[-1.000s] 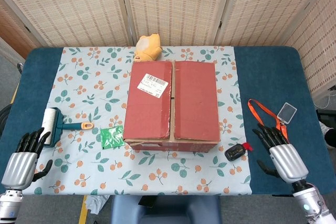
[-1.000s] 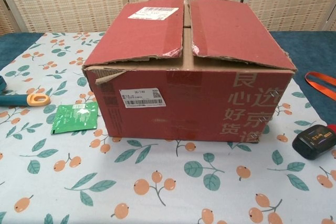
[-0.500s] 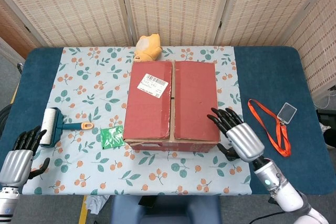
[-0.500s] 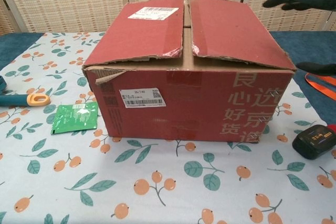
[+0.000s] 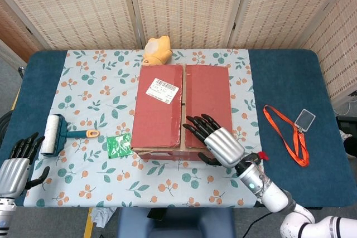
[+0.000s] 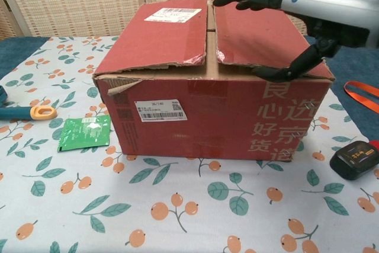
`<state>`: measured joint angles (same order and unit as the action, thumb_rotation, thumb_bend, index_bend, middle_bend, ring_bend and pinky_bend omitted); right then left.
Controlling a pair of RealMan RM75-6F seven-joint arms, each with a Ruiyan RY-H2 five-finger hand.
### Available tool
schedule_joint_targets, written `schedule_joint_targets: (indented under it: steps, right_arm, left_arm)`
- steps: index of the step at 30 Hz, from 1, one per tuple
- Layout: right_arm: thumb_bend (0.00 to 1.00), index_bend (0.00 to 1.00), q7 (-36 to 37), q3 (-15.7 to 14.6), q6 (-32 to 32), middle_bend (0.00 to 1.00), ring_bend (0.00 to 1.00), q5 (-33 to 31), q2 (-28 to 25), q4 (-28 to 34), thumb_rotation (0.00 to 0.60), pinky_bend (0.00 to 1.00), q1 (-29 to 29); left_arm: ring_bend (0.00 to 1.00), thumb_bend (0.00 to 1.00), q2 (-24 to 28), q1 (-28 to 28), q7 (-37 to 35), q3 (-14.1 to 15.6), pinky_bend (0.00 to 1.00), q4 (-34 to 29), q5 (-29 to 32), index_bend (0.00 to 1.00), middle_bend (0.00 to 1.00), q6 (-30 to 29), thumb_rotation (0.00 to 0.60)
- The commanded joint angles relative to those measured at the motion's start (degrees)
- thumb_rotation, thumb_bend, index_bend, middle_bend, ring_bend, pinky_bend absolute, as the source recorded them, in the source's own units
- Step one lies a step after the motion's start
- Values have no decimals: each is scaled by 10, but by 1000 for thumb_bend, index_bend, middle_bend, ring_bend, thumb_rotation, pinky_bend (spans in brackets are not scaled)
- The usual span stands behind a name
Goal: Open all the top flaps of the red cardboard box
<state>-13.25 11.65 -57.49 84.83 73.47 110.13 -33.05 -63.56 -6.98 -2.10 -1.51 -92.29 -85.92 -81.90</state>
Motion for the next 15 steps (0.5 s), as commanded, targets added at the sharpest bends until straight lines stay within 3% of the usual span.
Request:
schedule_joint_targets:
  steps: [1, 15]
  right_arm:
    - [416, 0, -15, 8, 12, 0, 0, -18, 16, -7, 600, 0, -16]
    - [416, 0, -93, 23, 16, 0, 0, -80, 71, -43, 600, 0, -69]
  left_arm:
    - [0, 444, 2, 1, -7, 1, 0, 0, -2, 0, 0, -2, 600]
    - [0, 444, 16, 9, -48, -1, 0, 3, -5, 0, 0, -17, 600]
